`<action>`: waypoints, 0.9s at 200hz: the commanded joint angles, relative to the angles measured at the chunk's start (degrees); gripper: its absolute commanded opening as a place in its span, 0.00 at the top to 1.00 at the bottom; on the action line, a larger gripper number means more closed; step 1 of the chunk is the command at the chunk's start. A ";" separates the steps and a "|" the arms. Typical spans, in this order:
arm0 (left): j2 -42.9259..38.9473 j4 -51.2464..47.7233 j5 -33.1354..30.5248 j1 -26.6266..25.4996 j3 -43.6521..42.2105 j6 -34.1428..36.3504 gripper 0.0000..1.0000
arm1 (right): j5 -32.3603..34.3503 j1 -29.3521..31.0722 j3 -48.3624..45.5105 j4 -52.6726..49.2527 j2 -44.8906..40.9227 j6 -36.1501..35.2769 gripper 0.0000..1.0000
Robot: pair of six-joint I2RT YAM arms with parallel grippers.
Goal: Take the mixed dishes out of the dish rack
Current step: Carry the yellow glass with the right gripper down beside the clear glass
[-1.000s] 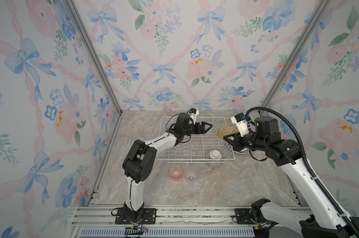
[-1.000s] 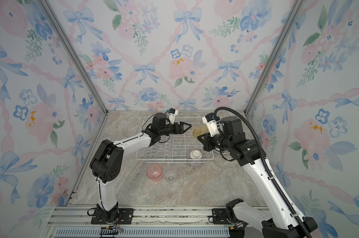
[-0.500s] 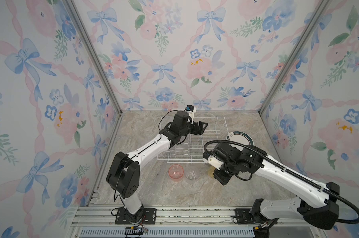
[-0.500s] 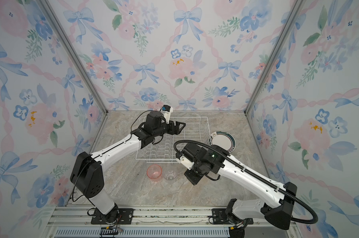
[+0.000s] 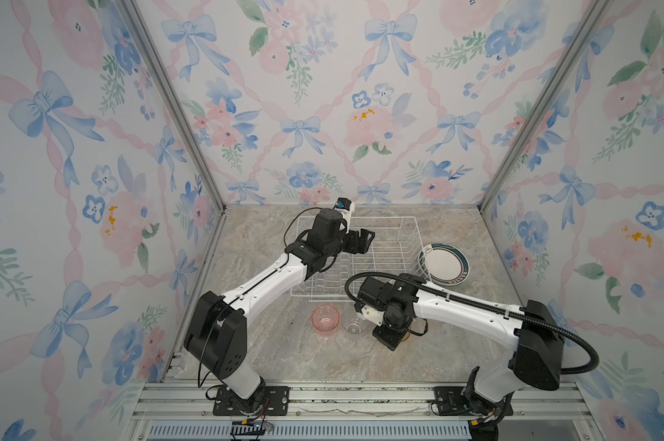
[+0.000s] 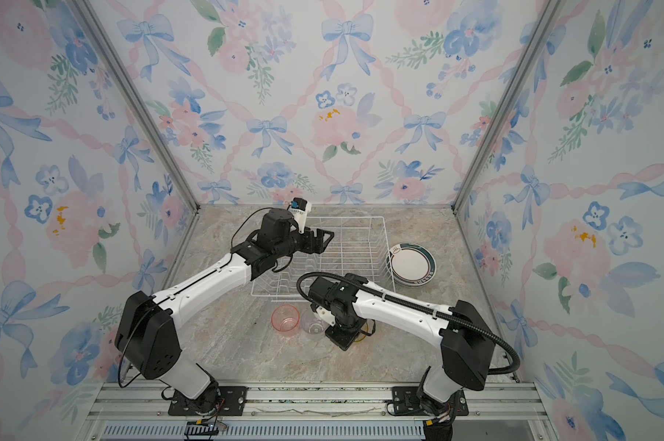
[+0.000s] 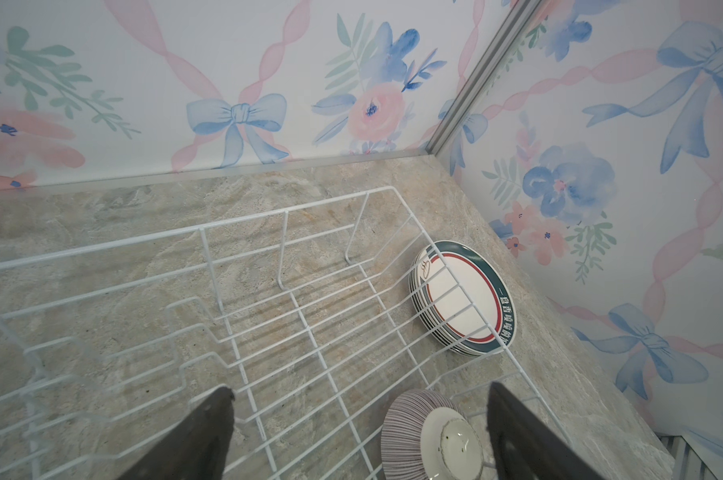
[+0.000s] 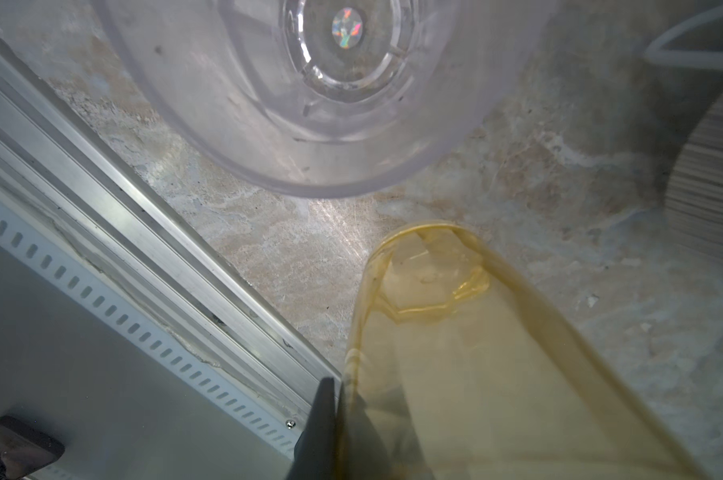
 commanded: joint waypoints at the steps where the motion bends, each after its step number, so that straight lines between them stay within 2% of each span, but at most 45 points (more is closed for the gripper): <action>1: -2.17 -0.38 -0.23 0.80 -1.45 1.17 0.09 | 0.95 -0.34 2.44 0.48 2.10 -2.60 1.00; 67: -3.41 -0.38 0.68 2.05 -2.83 1.08 0.09 | 2.56 -1.88 3.98 0.90 7.22 -4.25 1.00; 145: -3.20 -0.37 1.20 2.29 -2.48 1.08 0.09 | 3.74 -2.88 4.97 3.20 8.07 -4.27 1.00; 165: -3.26 -0.37 1.36 2.31 -2.39 1.08 0.09 | 3.60 -3.04 5.17 3.03 8.59 -4.54 0.91; 180: -3.33 -0.37 1.45 2.29 -2.39 1.10 0.09 | 3.72 -3.13 5.17 3.05 8.94 -4.67 0.80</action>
